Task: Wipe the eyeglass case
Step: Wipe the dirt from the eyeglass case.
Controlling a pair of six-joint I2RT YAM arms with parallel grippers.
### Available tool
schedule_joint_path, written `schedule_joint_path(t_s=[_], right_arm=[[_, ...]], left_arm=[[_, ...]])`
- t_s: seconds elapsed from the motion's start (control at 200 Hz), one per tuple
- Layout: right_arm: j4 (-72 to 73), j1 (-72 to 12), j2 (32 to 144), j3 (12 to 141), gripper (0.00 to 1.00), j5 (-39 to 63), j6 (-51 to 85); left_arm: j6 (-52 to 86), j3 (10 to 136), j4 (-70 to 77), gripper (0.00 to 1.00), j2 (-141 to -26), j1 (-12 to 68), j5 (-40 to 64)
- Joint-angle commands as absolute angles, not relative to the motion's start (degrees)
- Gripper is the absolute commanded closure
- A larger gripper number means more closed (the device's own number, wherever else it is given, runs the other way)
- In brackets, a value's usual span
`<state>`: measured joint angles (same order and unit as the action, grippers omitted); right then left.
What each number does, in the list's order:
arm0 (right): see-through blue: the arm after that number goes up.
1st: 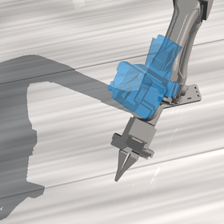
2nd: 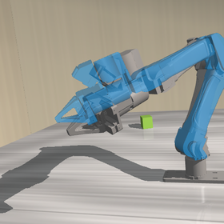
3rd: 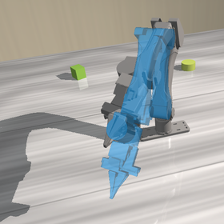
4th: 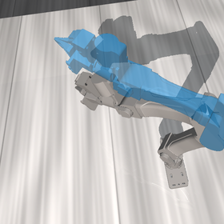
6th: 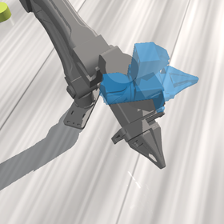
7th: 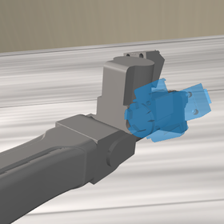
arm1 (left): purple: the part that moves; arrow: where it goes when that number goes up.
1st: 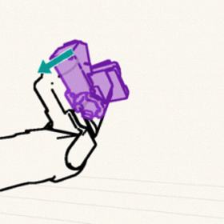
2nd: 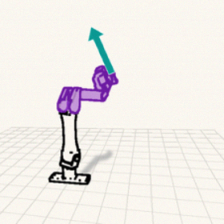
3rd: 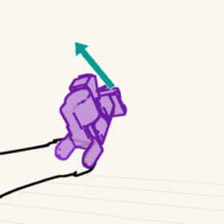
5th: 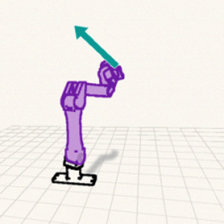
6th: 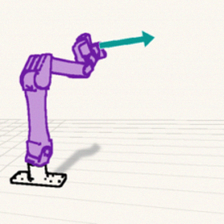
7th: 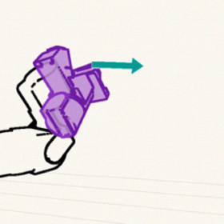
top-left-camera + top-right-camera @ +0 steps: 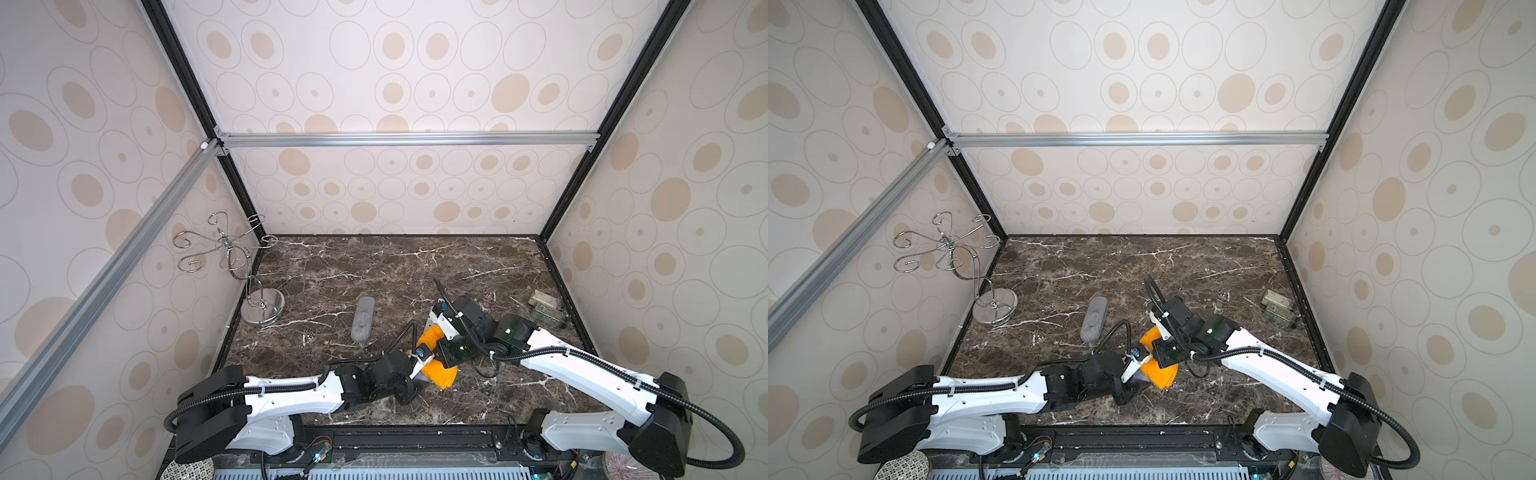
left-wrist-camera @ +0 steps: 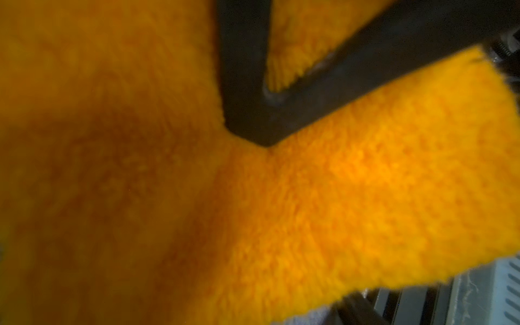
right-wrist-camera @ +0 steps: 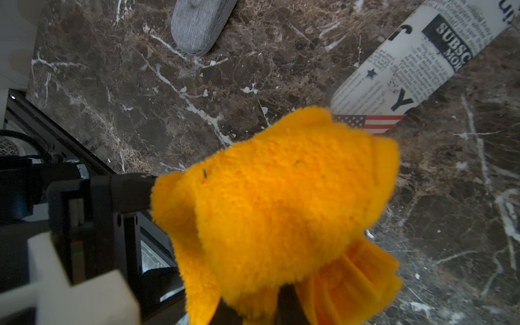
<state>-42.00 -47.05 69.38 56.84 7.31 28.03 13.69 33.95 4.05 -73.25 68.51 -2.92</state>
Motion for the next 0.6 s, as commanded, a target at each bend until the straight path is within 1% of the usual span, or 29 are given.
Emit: schedule_joint_path(t_s=[0.0, 0.095, 0.205, 0.315, 0.43, 0.595], right_arm=[[-47.48, -42.13, 66.6, 54.54, 1.0, 3.14, 28.89], [-50.02, -40.69, 65.91, 55.52, 1.0, 0.92, 27.82], [-49.48, -40.82, 66.75, 57.23, 1.0, 5.52, 26.68], [-48.57, -44.22, 69.36, 59.09, 1.0, 5.28, 27.19], [-45.6, -47.95, 72.96, 60.16, 1.0, 7.3, 28.37], [-42.58, -49.42, 75.97, 60.06, 1.0, 9.66, 29.44]], left_arm=[[13.67, 35.11, 9.84, 0.48, -70.71, 68.66, -4.4], [13.81, 34.64, 9.84, 0.48, -70.54, 68.69, -4.47], [14.06, 34.45, 10.93, 0.48, -70.95, 68.68, -4.14], [14.12, 34.76, 11.67, 0.48, -71.95, 68.76, -4.04], [13.84, 35.32, 11.69, 0.49, -72.42, 68.76, -4.4], [13.72, 35.03, 11.58, 0.49, -71.21, 68.92, -4.77]])
